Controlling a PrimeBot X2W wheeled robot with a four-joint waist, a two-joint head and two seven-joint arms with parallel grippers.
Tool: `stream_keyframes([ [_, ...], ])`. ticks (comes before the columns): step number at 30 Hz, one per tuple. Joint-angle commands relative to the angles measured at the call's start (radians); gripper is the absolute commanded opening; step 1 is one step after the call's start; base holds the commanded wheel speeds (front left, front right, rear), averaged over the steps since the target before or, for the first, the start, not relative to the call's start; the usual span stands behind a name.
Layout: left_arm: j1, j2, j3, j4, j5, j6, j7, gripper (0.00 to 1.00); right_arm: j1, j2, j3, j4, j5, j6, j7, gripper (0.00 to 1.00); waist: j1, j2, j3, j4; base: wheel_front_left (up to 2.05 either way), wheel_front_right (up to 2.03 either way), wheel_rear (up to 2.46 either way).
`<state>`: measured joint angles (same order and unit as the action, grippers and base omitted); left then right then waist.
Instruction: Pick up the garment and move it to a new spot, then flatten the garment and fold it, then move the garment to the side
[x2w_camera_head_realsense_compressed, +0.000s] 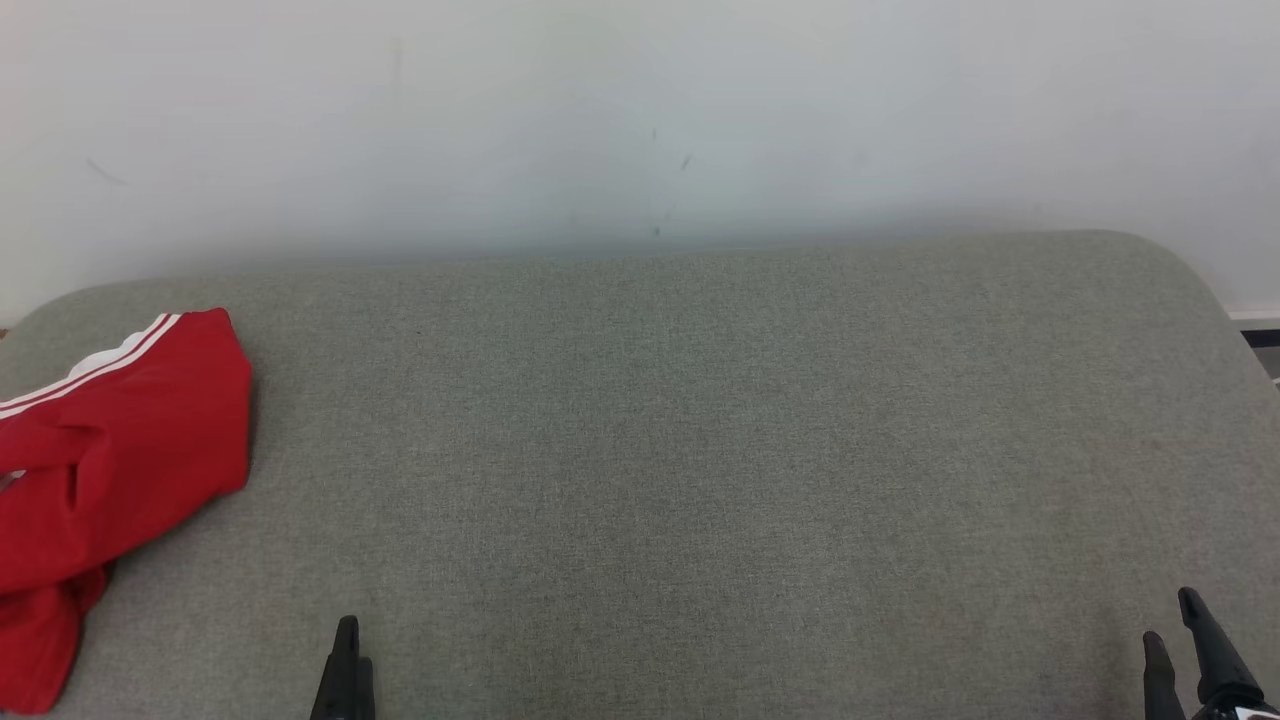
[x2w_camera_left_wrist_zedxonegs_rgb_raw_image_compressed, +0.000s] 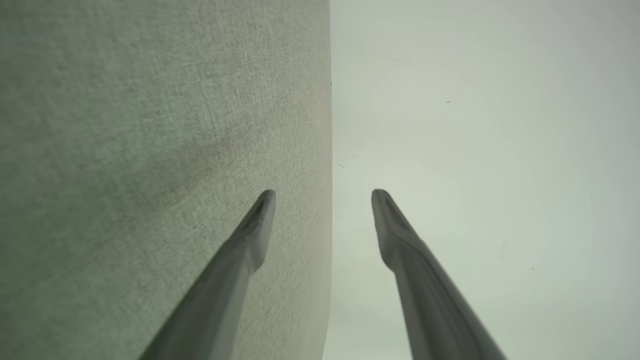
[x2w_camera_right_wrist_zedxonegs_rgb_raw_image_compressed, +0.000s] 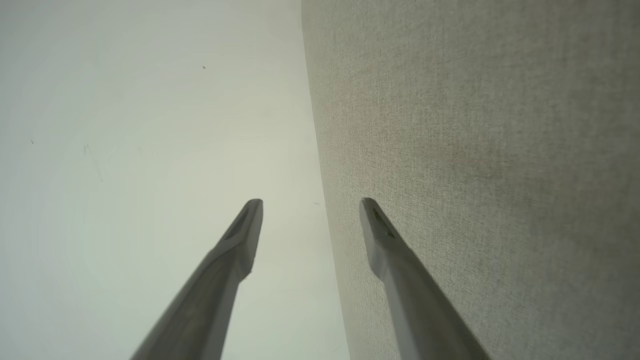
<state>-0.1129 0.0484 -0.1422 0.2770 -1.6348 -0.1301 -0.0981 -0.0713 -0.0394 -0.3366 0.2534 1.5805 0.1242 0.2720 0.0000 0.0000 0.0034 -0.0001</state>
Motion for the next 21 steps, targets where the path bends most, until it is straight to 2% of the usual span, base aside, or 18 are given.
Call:
stream_keyframes([
  [1, -0.031, 0.002, 0.003, -0.023, 0.011, 0.0, -0.007, 1.0, -0.021, -0.011, 0.013, -0.022, -0.013, 0.004, -0.012, 1.0, 0.0, 0.0, 0.0, 0.0, 0.0, 0.0, 0.0],
  [4, -0.038, 0.008, 0.006, -0.03, 0.038, 0.0, -0.015, 1.0, -0.025, -0.02, 0.035, -0.029, -0.039, 0.004, -0.034, 1.0, 0.0, 0.0, 0.0, 0.0, 0.0, 0.0, 0.0],
  [9, -0.057, 0.009, 0.041, -0.049, 0.147, 0.001, -0.029, 1.0, -0.037, -0.046, 0.087, -0.048, -0.128, 0.004, -0.086, 1.0, 0.0, 0.0, 0.0, 0.0, 0.0, 0.0, 0.0],
  [21, -0.079, 0.003, 0.084, -0.135, 0.455, 0.019, -0.053, 1.0, -0.073, -0.081, 0.169, -0.128, -0.464, 0.005, -0.17, 1.0, 0.0, 0.0, 0.0, 0.001, 0.0, 0.0, 0.0],
])
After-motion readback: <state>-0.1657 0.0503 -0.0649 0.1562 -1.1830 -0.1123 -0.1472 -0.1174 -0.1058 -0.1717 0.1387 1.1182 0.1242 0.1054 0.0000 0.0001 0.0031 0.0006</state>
